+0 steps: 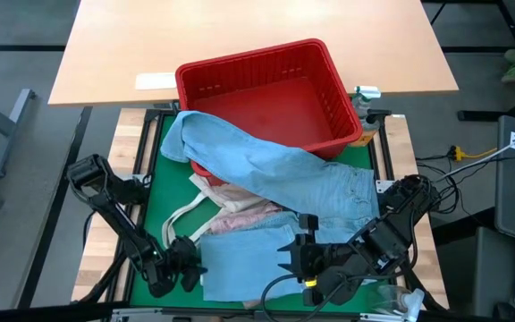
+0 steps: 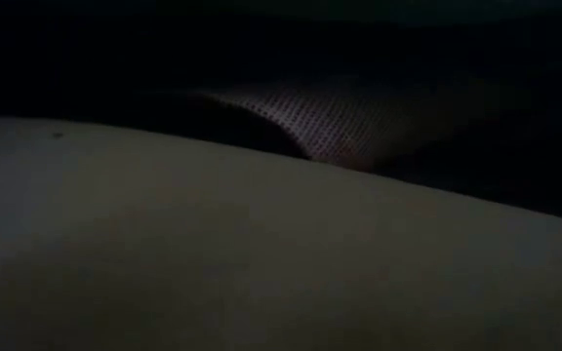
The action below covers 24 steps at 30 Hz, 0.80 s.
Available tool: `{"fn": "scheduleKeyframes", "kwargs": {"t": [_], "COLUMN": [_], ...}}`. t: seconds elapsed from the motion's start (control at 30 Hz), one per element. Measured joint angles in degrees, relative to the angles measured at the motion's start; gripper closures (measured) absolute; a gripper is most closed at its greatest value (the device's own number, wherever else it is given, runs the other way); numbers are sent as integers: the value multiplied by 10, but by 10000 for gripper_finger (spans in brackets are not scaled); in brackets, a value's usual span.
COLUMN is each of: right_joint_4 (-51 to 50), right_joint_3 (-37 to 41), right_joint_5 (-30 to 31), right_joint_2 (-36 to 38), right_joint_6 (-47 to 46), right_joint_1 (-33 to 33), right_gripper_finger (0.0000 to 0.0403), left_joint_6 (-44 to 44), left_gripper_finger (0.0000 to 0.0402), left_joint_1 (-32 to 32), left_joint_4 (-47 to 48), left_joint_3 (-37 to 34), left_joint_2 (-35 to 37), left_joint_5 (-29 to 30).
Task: Fold laundry
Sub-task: Fold the blue jeans
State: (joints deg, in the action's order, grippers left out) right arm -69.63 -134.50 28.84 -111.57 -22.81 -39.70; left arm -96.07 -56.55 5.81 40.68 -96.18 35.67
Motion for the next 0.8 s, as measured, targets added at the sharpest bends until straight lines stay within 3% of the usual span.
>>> {"fn": "scheduleKeyframes", "kwargs": {"t": [0.17,0.43,0.63,0.8], "right_joint_4": [0,-23,-67,-64], "right_joint_3": [0,0,2,46], "right_joint_5": [0,0,4,18], "right_joint_2": [0,0,0,-2], "right_joint_6": [0,-1,-67,-104], "right_joint_1": [0,0,0,0], "right_gripper_finger": [260,260,260,260], "left_joint_6": [30,66,51,47], "left_gripper_finger": [218,309,384,392], "left_joint_1": [0,0,-10,-20], "left_joint_4": [-22,-61,-63,-43], "left_joint_3": [0,0,0,0], "left_joint_2": [0,0,16,75], "left_joint_5": [23,38,1,-18]}}
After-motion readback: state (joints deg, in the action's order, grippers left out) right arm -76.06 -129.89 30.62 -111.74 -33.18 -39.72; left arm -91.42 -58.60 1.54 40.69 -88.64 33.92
